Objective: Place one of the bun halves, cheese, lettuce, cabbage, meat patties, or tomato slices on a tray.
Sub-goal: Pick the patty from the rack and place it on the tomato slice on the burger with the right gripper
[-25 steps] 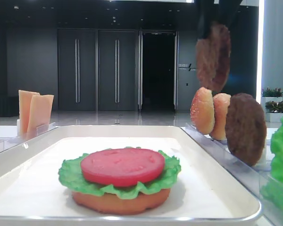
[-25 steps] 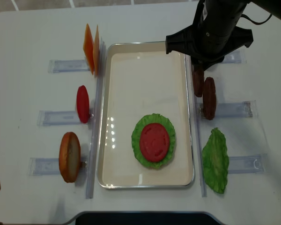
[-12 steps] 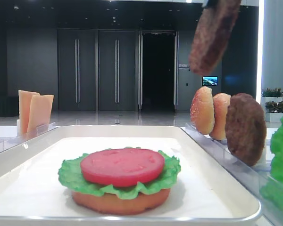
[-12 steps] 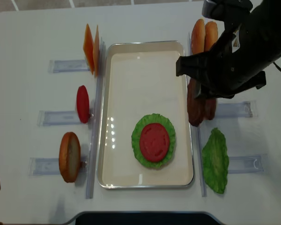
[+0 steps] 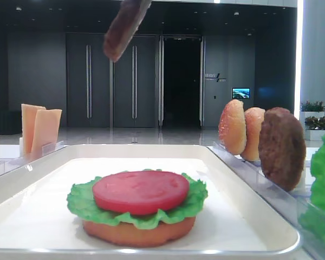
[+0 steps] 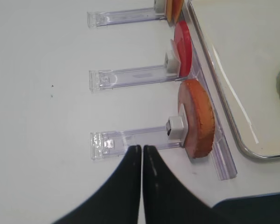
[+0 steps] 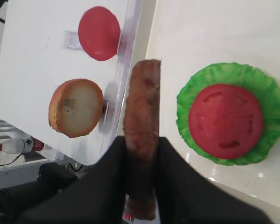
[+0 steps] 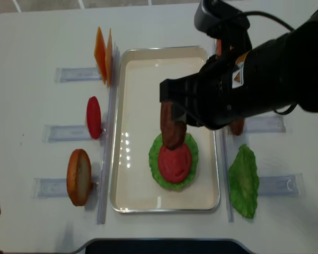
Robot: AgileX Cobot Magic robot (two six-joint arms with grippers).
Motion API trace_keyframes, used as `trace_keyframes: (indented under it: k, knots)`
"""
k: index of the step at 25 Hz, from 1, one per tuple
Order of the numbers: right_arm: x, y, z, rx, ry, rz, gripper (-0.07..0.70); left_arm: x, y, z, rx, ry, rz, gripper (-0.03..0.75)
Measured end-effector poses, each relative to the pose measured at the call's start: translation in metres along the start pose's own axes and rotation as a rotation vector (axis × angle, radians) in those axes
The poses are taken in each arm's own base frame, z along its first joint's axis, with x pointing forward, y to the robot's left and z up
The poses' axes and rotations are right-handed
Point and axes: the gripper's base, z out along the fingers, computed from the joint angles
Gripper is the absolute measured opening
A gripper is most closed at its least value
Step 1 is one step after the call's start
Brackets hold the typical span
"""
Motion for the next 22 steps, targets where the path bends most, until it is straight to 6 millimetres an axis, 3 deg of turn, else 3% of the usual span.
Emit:
trace_keyframes:
  k: [14,22]
  knots:
    - [0.013,-0.003,0.066,-0.171,0.136,-0.046,0.155,0.000,0.000,0.000,0.000,0.000,0.000,-0.001]
    - [-0.002,-0.028,0.079,-0.152,0.163,-0.019,0.155,0.000,0.000,0.000,0.000,0.000,-0.001,-0.001]
